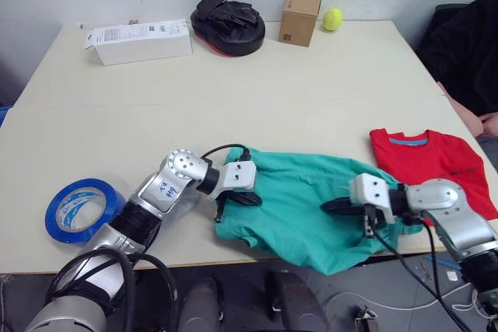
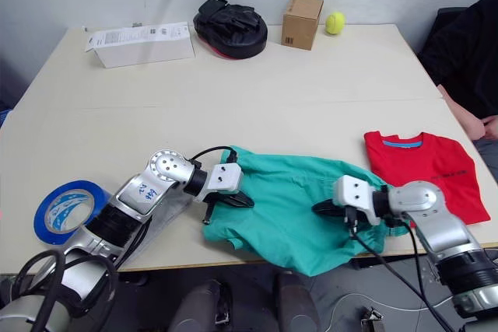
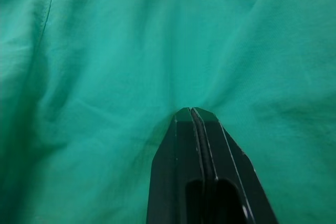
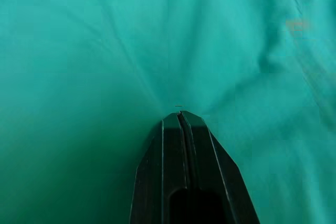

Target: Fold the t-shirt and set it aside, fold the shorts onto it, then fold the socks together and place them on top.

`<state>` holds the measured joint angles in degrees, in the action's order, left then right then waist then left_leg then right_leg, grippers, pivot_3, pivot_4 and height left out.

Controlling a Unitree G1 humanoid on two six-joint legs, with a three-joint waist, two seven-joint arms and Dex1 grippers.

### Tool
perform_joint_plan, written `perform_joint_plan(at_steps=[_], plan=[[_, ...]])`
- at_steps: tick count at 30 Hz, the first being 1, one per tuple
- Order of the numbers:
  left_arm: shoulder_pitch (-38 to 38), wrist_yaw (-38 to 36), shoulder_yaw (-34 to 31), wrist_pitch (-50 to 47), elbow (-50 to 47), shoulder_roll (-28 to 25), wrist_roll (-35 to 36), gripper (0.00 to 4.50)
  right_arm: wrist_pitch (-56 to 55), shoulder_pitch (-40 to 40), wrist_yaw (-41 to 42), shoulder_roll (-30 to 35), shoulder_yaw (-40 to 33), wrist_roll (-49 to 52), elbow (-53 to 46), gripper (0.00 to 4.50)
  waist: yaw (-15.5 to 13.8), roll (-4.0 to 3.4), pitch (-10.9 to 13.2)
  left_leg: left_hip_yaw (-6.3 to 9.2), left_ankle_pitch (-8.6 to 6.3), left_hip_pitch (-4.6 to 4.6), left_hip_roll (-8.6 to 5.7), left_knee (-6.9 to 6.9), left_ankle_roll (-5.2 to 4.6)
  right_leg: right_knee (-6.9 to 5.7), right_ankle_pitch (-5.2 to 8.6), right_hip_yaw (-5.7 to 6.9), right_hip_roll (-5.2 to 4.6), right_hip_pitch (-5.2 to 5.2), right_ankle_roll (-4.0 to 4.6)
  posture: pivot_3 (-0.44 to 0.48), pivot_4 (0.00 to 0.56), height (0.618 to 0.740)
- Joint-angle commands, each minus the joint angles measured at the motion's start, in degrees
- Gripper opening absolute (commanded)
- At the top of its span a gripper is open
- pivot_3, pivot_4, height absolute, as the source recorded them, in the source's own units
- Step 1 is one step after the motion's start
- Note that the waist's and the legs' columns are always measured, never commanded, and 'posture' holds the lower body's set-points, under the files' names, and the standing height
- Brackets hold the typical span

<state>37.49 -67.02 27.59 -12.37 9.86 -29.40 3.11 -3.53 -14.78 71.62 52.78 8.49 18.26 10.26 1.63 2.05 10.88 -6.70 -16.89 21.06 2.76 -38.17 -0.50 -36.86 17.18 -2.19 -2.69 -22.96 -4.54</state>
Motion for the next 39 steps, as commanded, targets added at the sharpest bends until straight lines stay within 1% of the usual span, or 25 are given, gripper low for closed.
perform_joint_plan(at_steps=[1, 5, 7, 8, 12, 16, 18, 20, 23, 25, 27, 30, 32, 34, 36, 39], plan=[[-1.7, 1.0, -0.2, -0.5, 2.2, -1.5, -3.0, 0.01, -0.3, -3.2, 2.5, 3.2, -6.3, 1.1, 7.1, 0.0, 0.0, -0.02, 0.0, 0.01, 0.0, 0.0, 0.0, 0.0, 0.0, 0.0, 0.0, 0.01, 0.0, 0.0, 0.0, 0.0, 0.15, 0.74], [-1.9, 0.9, -1.0, -0.3, 1.7, -1.7, -2.7, 0.01, -5.0, -8.2, 3.2, 4.5, -8.1, -2.6, 18.2, 0.0, 0.2, -0.06, 0.0, 0.01, 0.0, -0.04, 0.02, 0.05, 0.01, 0.0, 0.01, 0.02, -0.02, 0.0, 0.05, 0.0, 0.15, 0.74], [-2.0, 0.9, -1.6, -0.3, 1.4, -1.6, -2.3, 0.01, -6.1, -9.7, 3.4, 4.2, -8.9, -3.1, 20.1, 0.0, 0.3, -0.06, 0.0, 0.01, -0.01, -0.07, 0.04, 0.08, 0.02, 0.0, 0.03, 0.03, 0.0, 0.0, 0.09, 0.0, 0.15, 0.74], [-2.0, 0.9, -1.9, -0.4, 1.2, -1.5, -2.0, 0.01, -5.4, -10.0, 3.7, 3.8, -9.5, -2.5, 19.3, 0.0, 0.3, -0.07, 0.0, 0.02, -0.01, -0.07, 0.05, 0.1, 0.03, 0.0, 0.03, 0.04, 0.0, 0.0, 0.1, 0.0, 0.15, 0.74], [-2.0, 1.1, -3.4, -1.3, -0.1, -0.8, -1.0, 0.01, 1.4, -7.4, 4.2, 2.3, -11.4, 3.1, 6.6, 0.0, 0.4, -0.17, 0.0, 0.04, -0.01, -0.01, 0.06, 0.12, 0.05, -0.01, 0.04, 0.05, 0.01, -0.04, 0.1, 0.0, 0.15, 0.74], [-1.9, 1.1, -4.4, -1.8, -1.4, -0.4, -0.4, 0.01, 10.1, -0.4, 2.4, 1.6, -11.9, 8.6, -11.5, 0.0, 0.1, -0.19, 0.0, 0.13, -0.02, 0.05, 0.08, 0.12, 0.08, -0.02, 0.03, 0.11, 0.02, -0.06, 0.09, 0.0, 0.15, 0.74], [-1.9, 0.9, -4.7, -2.2, -2.3, -0.4, -0.1, 0.01, 11.8, 4.4, 2.3, 2.3, -11.8, 8.9, -17.6, 0.0, -0.1, -0.19, 0.0, 0.19, -0.04, 0.14, 0.08, 0.12, 0.1, 0.01, 0.03, 0.15, 0.01, -0.09, 0.09, 0.0, 0.15, 0.74], [-2.1, 0.4, -4.8, -2.9, -3.4, -0.4, 0.3, 0.01, 10.1, 9.5, 2.3, 2.9, -11.4, 6.0, -19.9, 0.0, -0.3, -0.19, 0.0, 0.28, -0.05, 0.21, 0.06, 0.12, 0.11, 0.1, 0.03, 0.23, -0.01, -0.08, 0.09, 0.0, 0.15, 0.74], [-2.9, -0.1, -4.6, -3.1, -4.8, -0.8, 0.3, 0.01, 5.2, 14.7, 1.8, 3.5, -10.8, -0.2, -17.2, 0.0, -0.2, -0.19, 0.0, 0.25, -0.1, 0.32, 0.01, 0.12, 0.01, 0.35, -0.01, 0.24, -0.08, -0.07, 0.01, 0.0, 0.15, 0.74], [-3.3, 0.1, -4.4, -2.8, -4.8, -0.9, -0.1, 0.01, 1.0, 15.9, 1.4, 4.0, -10.9, -3.9, -12.9, 0.0, -0.1, -0.19, 0.0, 0.18, -0.14, 0.32, -0.04, 0.12, -0.06, 0.41, -0.02, 0.22, -0.14, -0.07, -0.01, 0.0, 0.15, 0.74], [-3.4, 0.3, -4.2, -2.1, -4.1, -0.8, -0.7, 0.01, -3.0, 15.2, 0.6, 4.5, -11.3, -6.8, -6.9, 0.0, 0.2, -0.19, 0.0, 0.09, -0.14, 0.29, -0.05, 0.12, -0.09, 0.45, -0.05, 0.15, -0.14, -0.07, -0.06, 0.0, 0.15, 0.74], [-3.3, 0.5, -4.1, -1.5, -3.3, -0.5, -1.1, 0.01, -7.1, 12.2, -0.2, 6.0, -12.9, -8.4, 2.0, 0.0, 0.2, -0.18, 0.0, 0.06, -0.14, 0.07, 0.0, 0.12, -0.09, 0.48, -0.05, 0.13, -0.07, 0.13, -0.05, 0.0, 0.15, 0.74], [-3.3, 0.6, -4.2, -1.4, -3.2, -0.4, -1.2, 0.01, -9.0, 10.7, -0.3, 6.6, -13.7, -8.4, 5.2, 0.0, 0.1, -0.19, 0.0, 0.06, -0.11, 0.06, -0.01, 0.12, -0.15, 0.64, -0.02, 0.12, -0.08, 0.18, 0.16, 0.0, 0.15, 0.74], [-3.3, 0.6, -4.2, -1.1, -2.9, -0.3, -1.2, 0.01, -9.3, 10.2, 0.2, 7.2, -15.0, -7.0, 5.9, 0.0, -0.1, -0.19, 0.0, 0.08, -0.1, 0.09, 0.0, 0.12, -0.16, 0.8, -0.04, 0.14, -0.1, 0.25, 0.25, 0.0, 0.15, 0.74], [-3.3, 0.6, -4.3, -0.9, -2.8, -0.1, -1.1, 0.01, -8.2, 10.2, 1.4, 7.1, -16.8, -4.1, 4.6, 0.0, -0.1, -0.19, 0.0, 0.14, -0.11, 0.15, 0.0, 0.15, -0.17, 0.89, -0.05, 0.18, -0.15, 0.27, 0.24, 0.0, 0.15, 0.74], [-3.1, 0.6, -4.5, -0.5, -2.3, 0.4, -0.8, 0.01, -3.4, 10.8, 1.8, 5.7, -18.8, 0.9, 0.0, 0.0, -0.1, -0.24, 0.0, 0.12, -0.16, 0.15, -0.01, 0.23, -0.19, 0.91, -0.16, 0.17, -0.2, 0.26, 0.04, 0.0, 0.15, 0.74]])
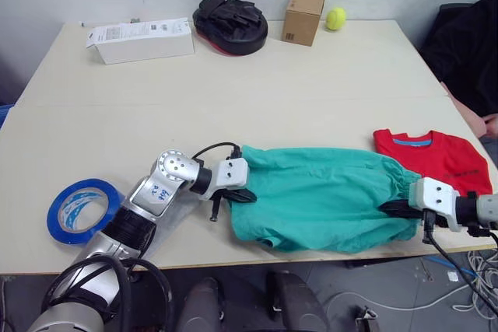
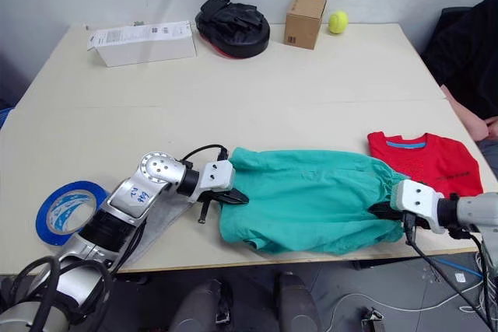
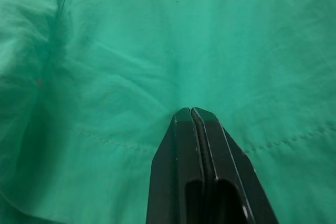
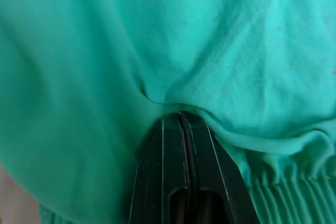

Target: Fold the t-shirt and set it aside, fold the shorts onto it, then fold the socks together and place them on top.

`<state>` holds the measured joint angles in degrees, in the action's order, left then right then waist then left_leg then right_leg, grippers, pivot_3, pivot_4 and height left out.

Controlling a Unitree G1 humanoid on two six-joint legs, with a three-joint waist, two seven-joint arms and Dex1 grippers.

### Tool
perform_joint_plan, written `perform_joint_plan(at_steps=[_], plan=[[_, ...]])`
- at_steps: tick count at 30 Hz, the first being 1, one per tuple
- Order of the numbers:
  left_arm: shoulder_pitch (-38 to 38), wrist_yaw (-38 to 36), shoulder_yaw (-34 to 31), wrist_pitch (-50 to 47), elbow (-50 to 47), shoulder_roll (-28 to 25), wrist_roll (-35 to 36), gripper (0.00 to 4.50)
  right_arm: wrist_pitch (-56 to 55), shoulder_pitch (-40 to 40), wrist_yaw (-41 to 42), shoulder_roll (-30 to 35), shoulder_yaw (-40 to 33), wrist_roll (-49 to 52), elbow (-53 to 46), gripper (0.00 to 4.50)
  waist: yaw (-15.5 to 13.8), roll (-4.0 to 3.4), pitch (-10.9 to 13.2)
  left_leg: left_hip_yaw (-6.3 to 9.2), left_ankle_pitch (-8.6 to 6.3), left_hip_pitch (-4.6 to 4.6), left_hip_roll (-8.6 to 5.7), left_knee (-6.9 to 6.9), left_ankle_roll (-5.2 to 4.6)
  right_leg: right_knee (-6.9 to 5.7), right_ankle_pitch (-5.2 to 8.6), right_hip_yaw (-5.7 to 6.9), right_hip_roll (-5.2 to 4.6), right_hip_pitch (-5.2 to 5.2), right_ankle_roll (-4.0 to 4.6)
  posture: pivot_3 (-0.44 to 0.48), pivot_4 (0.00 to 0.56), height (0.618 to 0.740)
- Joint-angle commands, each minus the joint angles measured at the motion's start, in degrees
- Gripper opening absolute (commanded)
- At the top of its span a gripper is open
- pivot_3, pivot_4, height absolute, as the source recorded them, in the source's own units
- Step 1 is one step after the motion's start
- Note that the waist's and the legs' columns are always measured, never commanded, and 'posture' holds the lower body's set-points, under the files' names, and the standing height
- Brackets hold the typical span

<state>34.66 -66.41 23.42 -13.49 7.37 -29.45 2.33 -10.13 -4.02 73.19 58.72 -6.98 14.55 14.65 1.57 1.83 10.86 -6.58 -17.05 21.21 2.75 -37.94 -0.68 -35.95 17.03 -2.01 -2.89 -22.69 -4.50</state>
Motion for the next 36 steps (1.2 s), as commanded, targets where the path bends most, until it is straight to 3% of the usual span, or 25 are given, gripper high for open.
perform_joint_plan(at_steps=[1, 7, 11, 16, 21, 22, 26, 27, 36], plan=[[-0.2, 0.0, -0.3, 0.7, 0.5, 0.6, 0.1, 0.01, 4.2, 0.4, -0.2, -0.8, -3.6, 5.5, -6.1, 0.0, 0.1, -0.01, 0.0, 0.0, -0.01, -0.01, 0.01, 0.01, 0.01, 0.0, -0.01, 0.01, 0.0, 0.0, -0.02, 0.0, 0.15, 0.74], [0.4, 0.1, -2.2, -0.1, 0.3, 1.5, 1.7, 0.01, 19.9, 3.2, -7.1, -2.0, -10.1, 13.6, -16.9, 0.0, 0.0, -0.1, 0.0, 0.06, -0.01, 0.0, 0.07, 0.08, 0.07, -0.02, -0.03, 0.06, 0.06, -0.04, -0.05, 0.0, 0.15, 0.74], [1.1, 0.9, -5.6, -3.3, -1.5, 2.8, 5.4, 0.0, 34.6, 10.2, -13.9, -3.5, -19.8, 22.0, -27.1, 0.88, -0.4, -0.11, 0.0, 0.11, -0.01, 0.11, 0.06, 0.12, 0.07, 0.04, -0.03, 0.1, 0.0, -0.09, -0.05, 0.0, 0.15, 0.74], [2.8, 0.3, -12.8, -14.4, -9.8, 4.1, 16.6, 1.21, 48.2, 23.3, -23.0, -9.9, -31.5, 31.2, -40.8, 2.63, -0.9, -0.12, 0.0, 0.28, -0.03, 0.23, 0.06, 0.34, 0.12, 0.18, 0.02, 0.25, 0.02, -0.15, -0.03, 0.0, 0.15, 0.74], [4.6, 1.4, -14.7, -17.5, -13.4, 4.1, 19.9, 2.76, 55.9, 32.7, -30.7, -16.4, -36.7, 38.0, -49.5, 4.33, -1.1, -0.18, 0.0, 0.18, 0.01, 0.18, 0.02, 0.62, 0.17, 0.33, 0.04, 0.15, 0.1, -0.16, -0.06, 0.0, 0.15, 0.74], [5.0, 1.8, -14.8, -17.4, -13.6, 4.2, 20.1, 3.03, 57.4, 34.8, -32.3, -18.0, -37.6, 39.9, -50.9, 4.5, -1.2, -0.18, 0.0, 0.17, 0.02, 0.14, 0.03, 0.63, 0.18, 0.34, 0.04, 0.14, 0.13, -0.15, -0.06, 0.0, 0.15, 0.74], [5.3, 2.9, -14.6, -17.3, -14.4, 4.6, 20.5, 4.32, 61.3, 39.8, -38.7, -22.4, -40.3, 47.4, -53.6, 4.5, -1.2, -0.18, 0.0, 0.19, 0.05, 0.11, 0.05, 0.7, 0.22, 0.35, 0.04, 0.12, 0.21, -0.15, -0.05, 0.0, 0.15, 0.74], [5.1, 3.1, -14.4, -17.5, -14.9, 4.6, 20.8, 4.45, 61.8, 41.2, -39.9, -23.2, -40.7, 49.2, -54.3, 4.5, -1.1, -0.18, 0.0, 0.18, 0.05, 0.12, 0.05, 0.71, 0.22, 0.37, 0.05, 0.11, 0.21, -0.15, -0.05, 0.0, 0.15, 0.74], [2.8, 3.8, -13.0, -18.9, -20.1, 3.6, 21.7, 4.45, 65.9, 49.7, -50.6, -23.5, -41.2, 69.7, -51.8, 4.5, -1.1, -0.18, 0.0, 0.16, 0.04, 0.16, 0.07, 0.91, 0.22, 0.55, 0.1, 0.07, 0.2, -0.18, 0.05, 0.0, 0.15, 0.74]])
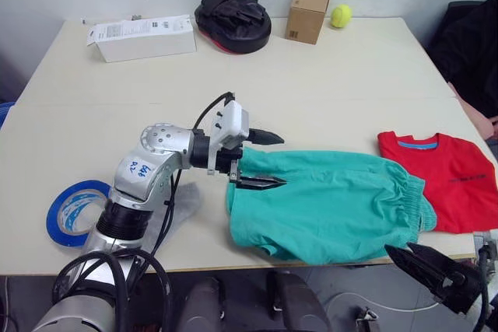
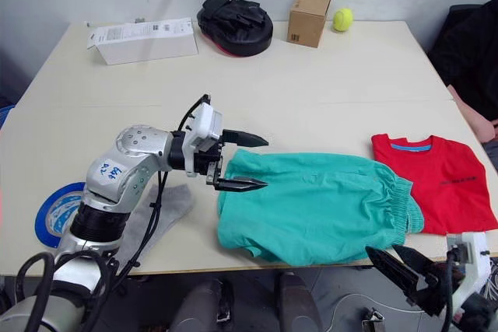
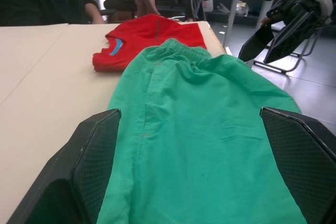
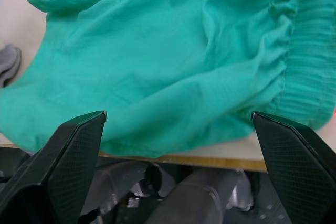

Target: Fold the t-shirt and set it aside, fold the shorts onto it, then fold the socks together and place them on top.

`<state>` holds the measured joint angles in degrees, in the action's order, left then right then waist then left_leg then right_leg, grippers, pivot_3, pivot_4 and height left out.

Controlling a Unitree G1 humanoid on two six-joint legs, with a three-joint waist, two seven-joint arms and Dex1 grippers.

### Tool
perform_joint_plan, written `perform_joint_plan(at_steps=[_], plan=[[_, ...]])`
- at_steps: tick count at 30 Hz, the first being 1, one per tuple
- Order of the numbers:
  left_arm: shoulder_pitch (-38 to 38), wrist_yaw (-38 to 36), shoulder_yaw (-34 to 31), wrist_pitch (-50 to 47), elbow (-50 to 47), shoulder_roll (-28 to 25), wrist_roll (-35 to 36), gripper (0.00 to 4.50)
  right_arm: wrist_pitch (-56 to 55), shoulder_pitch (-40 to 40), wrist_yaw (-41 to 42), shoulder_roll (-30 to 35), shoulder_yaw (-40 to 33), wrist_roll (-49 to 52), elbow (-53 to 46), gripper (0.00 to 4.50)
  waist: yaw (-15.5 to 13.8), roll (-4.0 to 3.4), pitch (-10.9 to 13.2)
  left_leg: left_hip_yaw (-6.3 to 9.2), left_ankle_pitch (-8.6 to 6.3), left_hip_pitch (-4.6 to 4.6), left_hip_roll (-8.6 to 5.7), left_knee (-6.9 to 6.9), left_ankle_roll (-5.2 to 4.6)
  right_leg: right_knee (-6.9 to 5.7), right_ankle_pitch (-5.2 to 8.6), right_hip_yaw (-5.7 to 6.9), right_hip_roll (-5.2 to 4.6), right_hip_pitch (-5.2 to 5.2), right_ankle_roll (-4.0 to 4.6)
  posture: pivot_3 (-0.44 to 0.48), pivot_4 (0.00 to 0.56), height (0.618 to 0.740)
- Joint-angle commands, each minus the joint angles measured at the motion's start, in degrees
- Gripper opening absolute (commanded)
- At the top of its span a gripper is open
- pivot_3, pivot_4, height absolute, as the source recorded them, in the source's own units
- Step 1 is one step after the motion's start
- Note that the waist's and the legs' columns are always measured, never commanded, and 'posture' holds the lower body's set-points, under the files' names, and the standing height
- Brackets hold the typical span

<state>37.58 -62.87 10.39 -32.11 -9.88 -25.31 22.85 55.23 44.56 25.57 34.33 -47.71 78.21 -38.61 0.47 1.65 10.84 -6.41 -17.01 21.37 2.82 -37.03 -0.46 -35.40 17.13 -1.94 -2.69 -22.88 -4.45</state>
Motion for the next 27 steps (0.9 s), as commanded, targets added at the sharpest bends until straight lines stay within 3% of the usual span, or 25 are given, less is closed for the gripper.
perform_joint_plan(at_steps=[1, 9, 21, 27], plan=[[-0.3, 0.4, 0.0, -0.6, -3.2, -0.8, 1.3, 4.45, 0.7, 1.4, -4.0, 1.3, -0.4, 7.6, 1.9, 4.5, 0.0, 0.0, 0.0, 0.0, 0.0, 0.01, 0.0, 0.0, 0.0, 0.0, 0.02, 0.0, 0.0, -0.01, 0.03, 0.0, 0.15, 0.74], [-0.9, 0.9, 0.1, -2.1, -5.6, -2.8, 1.8, 4.45, 2.5, -1.0, -8.0, 4.8, 5.3, 14.8, 10.0, 4.5, 0.0, 0.0, 0.0, 0.02, -0.02, 0.13, -0.01, 0.02, -0.04, 0.2, 0.14, -0.01, 0.0, -0.05, 0.25, 0.0, 0.15, 0.74], [-0.6, 1.6, -0.5, -3.8, -7.2, -5.9, 2.4, 4.45, 3.5, -17.2, -15.7, 6.6, 11.3, 18.5, 29.8, 4.5, 0.1, 0.1, 0.0, -0.02, -0.06, 0.26, -0.02, -0.02, -0.12, 0.35, -0.04, -0.04, 0.02, -0.13, -0.06, 0.0, 0.15, 0.74], [-0.4, 2.0, -0.3, -4.3, -7.8, -6.3, 2.6, 4.45, 4.1, -19.8, -19.6, 6.1, 11.9, 19.6, 33.6, 4.5, 0.1, 0.24, -0.1, -0.08, -0.03, 0.22, -0.04, -0.08, -0.2, 0.45, -0.01, -0.12, -0.02, -0.02, 0.04, 0.0, 0.15, 0.74]])
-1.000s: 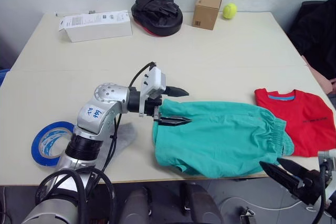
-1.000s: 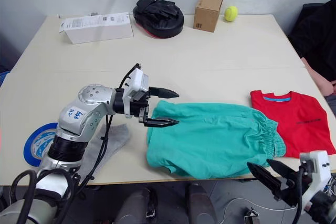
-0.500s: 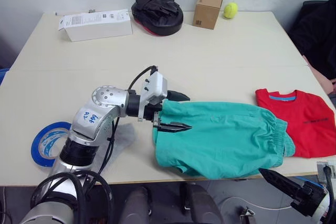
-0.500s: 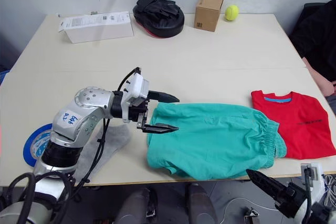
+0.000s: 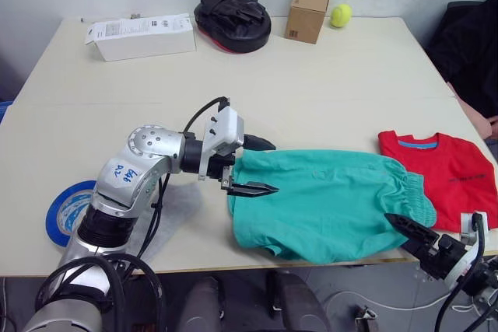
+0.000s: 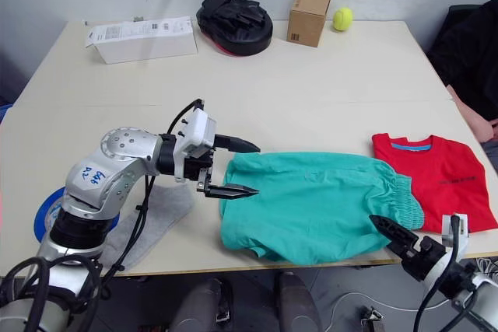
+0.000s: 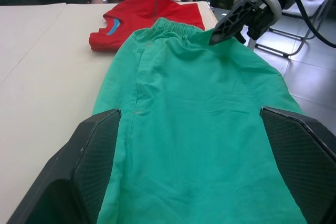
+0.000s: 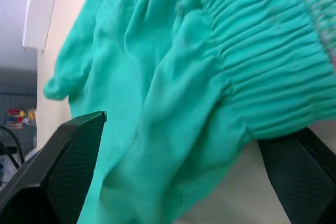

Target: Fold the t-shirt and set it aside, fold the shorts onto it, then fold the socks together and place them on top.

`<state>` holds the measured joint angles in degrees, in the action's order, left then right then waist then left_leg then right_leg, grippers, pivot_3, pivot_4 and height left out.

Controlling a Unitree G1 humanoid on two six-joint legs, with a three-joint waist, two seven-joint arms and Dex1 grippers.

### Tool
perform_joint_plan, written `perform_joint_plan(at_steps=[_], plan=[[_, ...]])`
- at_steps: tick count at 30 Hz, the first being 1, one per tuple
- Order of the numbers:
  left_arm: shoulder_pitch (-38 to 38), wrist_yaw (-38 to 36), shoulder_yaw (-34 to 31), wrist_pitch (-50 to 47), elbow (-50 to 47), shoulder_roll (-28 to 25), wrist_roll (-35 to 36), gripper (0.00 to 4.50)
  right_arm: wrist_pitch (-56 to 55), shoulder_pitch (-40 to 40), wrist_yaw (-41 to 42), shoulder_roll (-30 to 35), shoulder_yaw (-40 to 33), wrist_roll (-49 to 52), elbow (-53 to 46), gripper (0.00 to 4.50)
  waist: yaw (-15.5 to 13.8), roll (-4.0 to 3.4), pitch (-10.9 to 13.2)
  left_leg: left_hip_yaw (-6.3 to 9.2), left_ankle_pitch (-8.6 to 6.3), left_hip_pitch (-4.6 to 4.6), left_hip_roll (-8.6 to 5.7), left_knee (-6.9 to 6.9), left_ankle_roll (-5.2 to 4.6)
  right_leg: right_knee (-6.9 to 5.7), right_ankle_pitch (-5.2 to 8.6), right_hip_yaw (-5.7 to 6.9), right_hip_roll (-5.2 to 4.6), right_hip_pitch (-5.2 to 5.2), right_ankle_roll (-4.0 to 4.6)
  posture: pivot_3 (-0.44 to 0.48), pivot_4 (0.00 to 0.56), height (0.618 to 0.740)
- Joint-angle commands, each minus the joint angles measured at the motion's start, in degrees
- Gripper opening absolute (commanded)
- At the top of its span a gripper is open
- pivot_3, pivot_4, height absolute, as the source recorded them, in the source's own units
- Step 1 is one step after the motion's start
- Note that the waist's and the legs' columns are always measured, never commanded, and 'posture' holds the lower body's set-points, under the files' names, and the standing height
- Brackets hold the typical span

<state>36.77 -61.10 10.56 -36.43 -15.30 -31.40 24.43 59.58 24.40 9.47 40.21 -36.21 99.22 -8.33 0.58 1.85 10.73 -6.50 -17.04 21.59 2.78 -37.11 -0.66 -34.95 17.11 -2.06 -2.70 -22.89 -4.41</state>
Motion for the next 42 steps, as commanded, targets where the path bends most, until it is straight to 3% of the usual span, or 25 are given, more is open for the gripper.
perform_joint_plan(at_steps=[1, 14, 17, 29, 32, 36, 42], plan=[[0.4, 0.3, -0.4, 0.1, -2.4, -0.3, 1.0, 4.45, -0.1, 0.2, -3.7, 0.1, 0.4, -1.4, 3.4, 4.5, 0.0, 0.07, 0.0, 0.0, 0.0, -0.03, 0.0, 0.0, -0.01, 0.05, 0.01, 0.0, -0.01, 0.06, 0.04, 0.0, 0.15, 0.74], [0.3, 0.6, 0.7, 0.7, -2.1, -0.6, 0.4, 4.45, -2.8, -9.1, -11.4, -4.2, 5.1, -1.5, 2.6, 4.5, 1.7, 0.21, -0.1, -0.09, -0.03, -0.02, 0.01, 0.06, -0.02, 0.51, -0.13, 0.0, -0.18, 0.2, 0.33, 0.0, 0.15, 0.74], [-1.0, 0.4, 1.1, 1.6, -2.3, -1.3, -0.3, 4.5, -4.4, -10.9, -12.3, -5.2, 5.5, -2.8, 1.8, 3.88, 1.8, 0.21, -0.1, -0.09, -0.04, -0.04, 0.01, 0.06, 0.04, 0.51, -0.16, 0.0, -0.19, 0.2, 0.38, 0.0, 0.15, 0.74], [-0.6, 0.6, 1.4, 1.7, -0.9, -1.0, -0.3, 4.5, -7.2, -12.0, -9.0, -6.4, 7.0, -11.3, -5.3, 0.02, 1.7, -0.07, -0.1, -0.11, 0.05, 0.08, 0.0, 0.22, -0.1, 0.46, -0.22, 0.03, -0.21, -0.05, 0.26, 0.0, 0.15, 0.74], [-1.4, 1.0, 2.9, 0.7, 0.5, 0.9, 0.1, 3.9, -7.6, -11.9, -7.3, -6.3, 7.3, -13.1, -7.5, 0.0, 1.4, -0.22, -0.2, -0.11, 0.05, 0.4, 0.0, 0.17, -0.09, 0.32, -0.35, 0.03, -0.16, -0.45, -0.03, 0.0, 0.15, 0.74], [-3.2, 0.3, 9.7, 7.1, 5.7, 3.3, -5.8, 2.63, -8.3, -12.7, -6.1, -6.3, 7.7, -15.4, -10.0, 0.0, 1.0, -0.29, -0.2, -0.14, 0.09, 0.74, 0.0, 0.04, -0.07, 0.08, -0.48, 0.0, -0.02, -0.85, -0.37, 0.0, 0.15, 0.74], [-1.8, 1.0, 13.9, 13.9, 16.9, 9.5, -11.2, 0.6, -8.6, -13.7, -3.8, -5.0, 8.8, -18.9, -12.6, 0.0, 1.0, -0.3, -0.2, -0.14, 0.11, 0.78, -0.02, -0.06, -0.1, 0.0, -0.49, -0.03, 0.04, -0.89, -0.39, 0.0, 0.15, 0.74]])
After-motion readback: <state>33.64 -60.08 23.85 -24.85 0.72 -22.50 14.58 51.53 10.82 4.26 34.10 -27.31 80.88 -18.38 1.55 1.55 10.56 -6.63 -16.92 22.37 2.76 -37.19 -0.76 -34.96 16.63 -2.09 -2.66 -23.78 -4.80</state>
